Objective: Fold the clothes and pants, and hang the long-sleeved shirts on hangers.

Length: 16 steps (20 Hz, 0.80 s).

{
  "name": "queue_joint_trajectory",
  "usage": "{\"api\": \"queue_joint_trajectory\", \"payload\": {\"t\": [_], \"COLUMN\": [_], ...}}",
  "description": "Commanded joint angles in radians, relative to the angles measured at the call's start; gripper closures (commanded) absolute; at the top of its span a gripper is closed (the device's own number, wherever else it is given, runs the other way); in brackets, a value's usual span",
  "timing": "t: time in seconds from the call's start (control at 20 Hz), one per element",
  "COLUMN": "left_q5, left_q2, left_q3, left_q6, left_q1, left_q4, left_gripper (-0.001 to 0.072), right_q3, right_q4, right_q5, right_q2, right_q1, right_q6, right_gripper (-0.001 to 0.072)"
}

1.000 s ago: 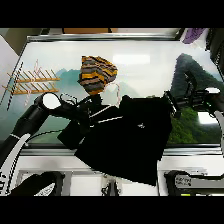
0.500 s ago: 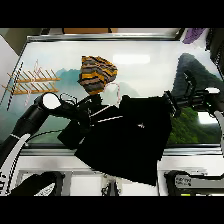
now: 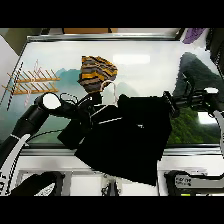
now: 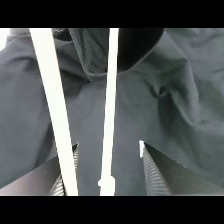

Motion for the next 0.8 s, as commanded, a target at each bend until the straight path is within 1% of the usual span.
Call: {"api": "queue_joint_trajectory", "payload": {"t": [0.0,0.1,0.35,0.5,0.55,0.6,0.7,0.75], "left_q5": [-0.009,0.002,0.059,0.070,0.074,0.073,0.064,0.068], "left_q2": [0.001,0.021,0.134,0.205,0.232,0.257,0.305,0.331], "left_q3": [0.000,0.000,0.000,0.000,0.000,0.000,-0.005,-0.021], "left_q6": [-0.136,-0.213,-0.341,-0.481,-0.559,-0.663,-0.894,-0.978], "left_q1": [0.032,0.081,0.208,0.296,0.323,0.335,0.334,0.322], "left_q4": [0.002,0.000,0.003,0.006,0.034,0.086,0.237,0.281], "left_gripper": [0.0307,0.0307,0.0308,0.0308,0.0309,0.0309,0.0309,0.0309], "right_q3": [0.001,0.001,0.001,0.002,0.002,0.002,0.002,0.002], "right_q4": [0.002,0.002,0.002,0.056,0.071,0.082,0.090,0.090], "right_q5": [0.003,0.003,0.003,0.002,-0.007,-0.015,-0.042,-0.071], "right_q2": [0.000,0.001,0.002,0.018,0.034,0.050,0.085,0.103], "right_q1": [0.000,0.000,0.000,-0.002,-0.003,-0.003,-0.004,-0.004], "right_q6": [-0.004,-0.004,-0.004,-0.004,-0.003,0.010,0.024,0.041], "right_gripper": [0.0701,0.0702,0.0703,0.0703,0.0703,0.0703,0.0703,0.0703]}}
